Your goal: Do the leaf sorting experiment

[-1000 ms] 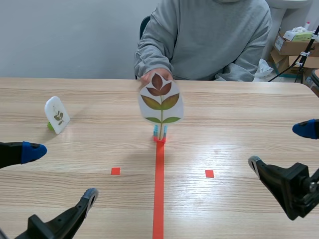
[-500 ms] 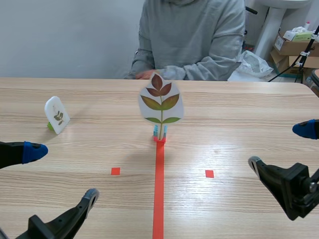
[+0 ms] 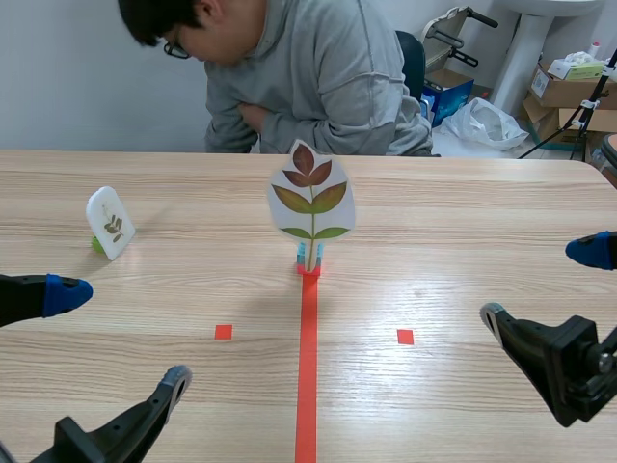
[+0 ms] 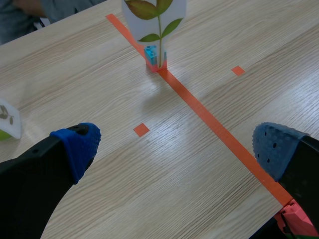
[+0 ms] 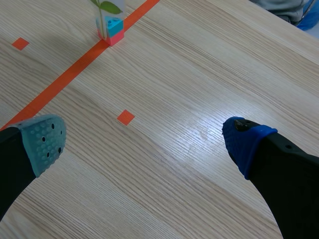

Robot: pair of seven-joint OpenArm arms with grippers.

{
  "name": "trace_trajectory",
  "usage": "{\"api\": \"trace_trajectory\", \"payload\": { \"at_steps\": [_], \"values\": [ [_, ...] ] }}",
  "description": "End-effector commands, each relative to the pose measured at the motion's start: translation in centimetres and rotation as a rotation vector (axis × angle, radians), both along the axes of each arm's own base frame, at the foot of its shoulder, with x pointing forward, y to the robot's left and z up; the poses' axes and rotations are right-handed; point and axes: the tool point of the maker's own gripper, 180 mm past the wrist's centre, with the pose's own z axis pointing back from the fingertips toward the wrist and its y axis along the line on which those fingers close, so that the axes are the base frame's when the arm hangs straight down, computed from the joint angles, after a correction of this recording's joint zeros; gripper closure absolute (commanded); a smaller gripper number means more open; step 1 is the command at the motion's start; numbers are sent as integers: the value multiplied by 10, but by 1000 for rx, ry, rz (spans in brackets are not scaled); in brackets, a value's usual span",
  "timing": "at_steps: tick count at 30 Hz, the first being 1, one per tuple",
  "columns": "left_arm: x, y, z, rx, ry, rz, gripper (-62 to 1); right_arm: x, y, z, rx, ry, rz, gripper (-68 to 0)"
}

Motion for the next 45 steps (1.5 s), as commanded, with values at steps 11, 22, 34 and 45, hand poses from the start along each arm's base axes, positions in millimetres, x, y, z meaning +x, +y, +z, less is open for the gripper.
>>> {"api": "trace_trajectory", "payload": {
  "at_steps": [11, 22, 34, 45],
  "values": [
    [2, -1, 6, -16, -20, 6, -623, 5, 1, 10, 2, -33, 10, -657],
    [2, -1, 6, -16, -20, 6, -623, 5, 1, 10, 1, -33, 10, -657],
    [2, -1, 6, -16, -20, 6, -623, 4, 0, 7, -6, -22, 8, -657],
    [2, -1, 6, -16, -20, 6, -623, 4, 0, 7, -9, -17, 7, -657]
  ]
}}
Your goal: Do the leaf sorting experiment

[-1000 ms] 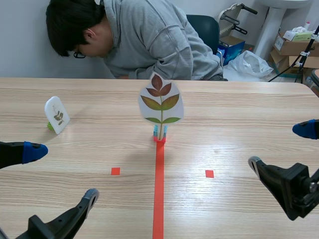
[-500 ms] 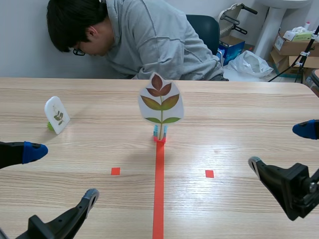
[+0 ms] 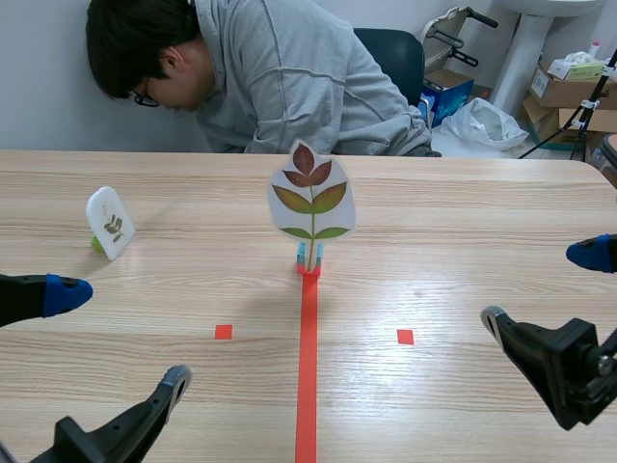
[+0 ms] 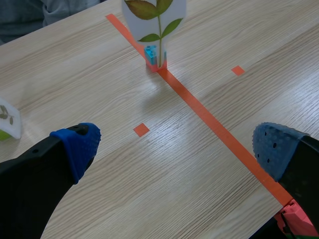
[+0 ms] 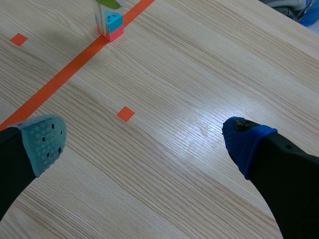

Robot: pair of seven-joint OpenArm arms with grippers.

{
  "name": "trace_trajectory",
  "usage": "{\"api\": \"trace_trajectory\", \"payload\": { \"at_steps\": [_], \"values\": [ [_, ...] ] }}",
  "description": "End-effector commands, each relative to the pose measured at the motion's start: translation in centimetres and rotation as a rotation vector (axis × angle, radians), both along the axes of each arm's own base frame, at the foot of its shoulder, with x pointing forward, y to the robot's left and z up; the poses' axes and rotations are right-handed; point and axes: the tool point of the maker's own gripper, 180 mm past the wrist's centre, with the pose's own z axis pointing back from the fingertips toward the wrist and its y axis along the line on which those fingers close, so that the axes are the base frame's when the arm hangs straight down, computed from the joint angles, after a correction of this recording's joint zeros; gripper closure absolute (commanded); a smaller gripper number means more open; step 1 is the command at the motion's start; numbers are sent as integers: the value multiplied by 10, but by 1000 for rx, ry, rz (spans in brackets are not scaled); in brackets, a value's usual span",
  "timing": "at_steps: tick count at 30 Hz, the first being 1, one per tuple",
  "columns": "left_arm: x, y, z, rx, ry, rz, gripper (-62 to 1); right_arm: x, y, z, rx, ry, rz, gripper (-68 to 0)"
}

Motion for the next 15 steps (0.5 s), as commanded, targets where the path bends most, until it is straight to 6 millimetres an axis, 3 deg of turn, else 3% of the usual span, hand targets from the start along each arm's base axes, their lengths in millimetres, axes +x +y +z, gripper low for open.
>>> {"api": "trace_trajectory", "payload": {
  "at_steps": [1, 15],
  "values": [
    [2, -1, 6, -16, -20, 6, -623, 5, 1, 9, -1, -30, 9, -657],
    [5, -1, 7, -14, -29, 4, -623, 5, 1, 9, -1, -30, 9, -657]
  ]
}}
